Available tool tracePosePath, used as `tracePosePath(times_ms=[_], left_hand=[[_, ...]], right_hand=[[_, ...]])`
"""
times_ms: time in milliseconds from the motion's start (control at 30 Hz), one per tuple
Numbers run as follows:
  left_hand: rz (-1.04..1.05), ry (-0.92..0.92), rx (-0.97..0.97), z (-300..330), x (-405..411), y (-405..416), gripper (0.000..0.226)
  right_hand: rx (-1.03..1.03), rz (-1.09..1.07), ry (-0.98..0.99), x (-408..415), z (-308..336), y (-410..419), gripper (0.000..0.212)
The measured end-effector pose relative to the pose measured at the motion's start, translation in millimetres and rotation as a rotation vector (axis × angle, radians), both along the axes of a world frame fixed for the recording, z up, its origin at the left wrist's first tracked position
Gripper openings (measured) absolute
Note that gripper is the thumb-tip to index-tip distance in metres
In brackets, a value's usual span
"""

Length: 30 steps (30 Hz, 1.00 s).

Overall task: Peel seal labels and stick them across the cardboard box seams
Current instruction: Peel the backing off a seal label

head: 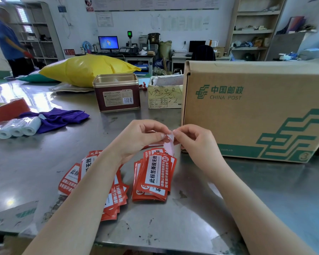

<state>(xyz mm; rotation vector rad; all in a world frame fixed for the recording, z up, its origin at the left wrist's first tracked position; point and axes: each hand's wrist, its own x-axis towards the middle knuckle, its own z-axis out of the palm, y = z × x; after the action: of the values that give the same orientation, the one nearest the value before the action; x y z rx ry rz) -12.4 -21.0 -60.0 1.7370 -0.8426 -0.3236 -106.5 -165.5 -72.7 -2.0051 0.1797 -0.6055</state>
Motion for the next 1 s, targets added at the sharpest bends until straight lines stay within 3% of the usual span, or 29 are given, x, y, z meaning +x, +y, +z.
tracePosePath(times_ms=[133, 233, 467, 667, 767, 900, 1000], left_hand=[[0.088, 0.083, -0.04, -0.9, 0.8, -0.5, 0.018], [0.127, 0.134, -0.039, -0.5, 2.6, -1.6, 0.009], [0.2, 0.192, -0.101, 0.8, 4.1, -2.6, 0.015], [0.267, 0.196, -0.019, -3.6, 7.4, -4.5, 0.012], [0.363, 0.083, 0.091, -9.3, 11.0, -5.8, 0.009], [0.529, -0.26, 0.294, -14.1, 14.3, -6.7, 0.008], [0.626, -0.352, 0.343, -16.9, 15.3, -6.0, 0.006]], right_hand=[[0.158, -0.028, -0.027, 0.3, 0.1, -1.6, 0.016], [0.205, 0.004, -0.049, -1.0, 1.5, 0.0, 0.016], [0.184, 0.161, -0.162, -3.1, 4.9, 1.4, 0.019], [0.219, 0.212, -0.131, -3.1, 5.4, 2.7, 0.022], [0.191, 0.146, -0.116, -1.5, 3.7, 0.4, 0.02], [0.137, 0.057, -0.102, -1.2, 1.9, 0.3, 0.027], [0.109, 0.012, -0.104, -2.6, 2.0, 2.3, 0.029]])
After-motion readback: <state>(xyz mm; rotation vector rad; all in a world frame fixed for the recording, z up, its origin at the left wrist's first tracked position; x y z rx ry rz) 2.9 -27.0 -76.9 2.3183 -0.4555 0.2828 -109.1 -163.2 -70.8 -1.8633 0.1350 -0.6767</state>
